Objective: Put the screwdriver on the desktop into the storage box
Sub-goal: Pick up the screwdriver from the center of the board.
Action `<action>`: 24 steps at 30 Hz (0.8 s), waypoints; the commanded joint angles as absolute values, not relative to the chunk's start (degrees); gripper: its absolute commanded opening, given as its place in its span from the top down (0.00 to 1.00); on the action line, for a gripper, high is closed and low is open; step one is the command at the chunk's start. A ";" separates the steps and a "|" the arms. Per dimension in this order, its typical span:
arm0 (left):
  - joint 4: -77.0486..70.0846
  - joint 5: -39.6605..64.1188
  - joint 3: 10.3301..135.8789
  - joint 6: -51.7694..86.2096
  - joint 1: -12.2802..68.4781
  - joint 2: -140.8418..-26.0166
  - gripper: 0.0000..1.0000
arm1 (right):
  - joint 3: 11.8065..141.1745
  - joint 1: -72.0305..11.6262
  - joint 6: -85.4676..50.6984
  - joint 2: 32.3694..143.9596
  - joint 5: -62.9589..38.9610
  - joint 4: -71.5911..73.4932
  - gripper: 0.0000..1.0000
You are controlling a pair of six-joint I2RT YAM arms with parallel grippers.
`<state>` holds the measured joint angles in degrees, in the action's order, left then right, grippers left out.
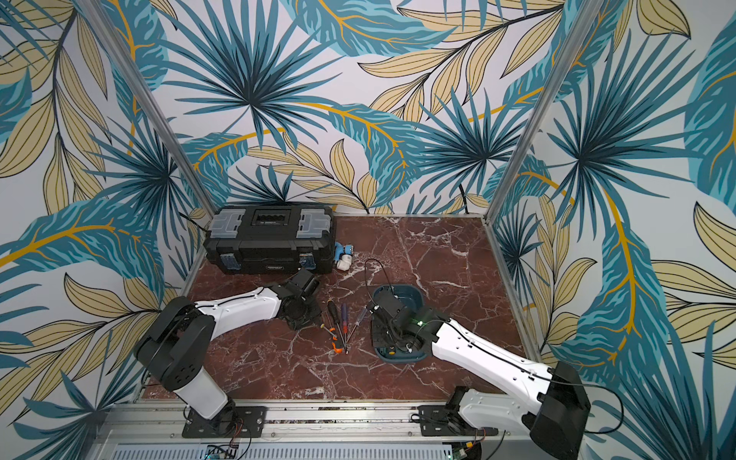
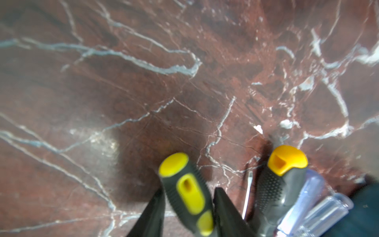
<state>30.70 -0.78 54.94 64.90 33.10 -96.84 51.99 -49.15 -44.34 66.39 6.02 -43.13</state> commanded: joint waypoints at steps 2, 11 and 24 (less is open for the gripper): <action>31.64 -0.05 53.73 64.36 32.49 -101.17 0.72 | 51.78 -49.40 -45.31 65.05 7.16 -43.58 0.85; 25.58 1.88 51.49 66.17 32.26 -98.10 1.00 | 50.46 -49.46 -45.48 65.04 7.12 -43.51 0.85; 26.28 1.73 51.91 53.71 32.41 -79.61 1.00 | 50.74 -49.36 -46.99 72.13 7.30 -41.31 0.84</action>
<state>26.55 1.37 53.69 58.98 32.51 -84.73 50.09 -49.17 -46.17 71.42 7.46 -41.82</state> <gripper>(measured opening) 0.277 0.162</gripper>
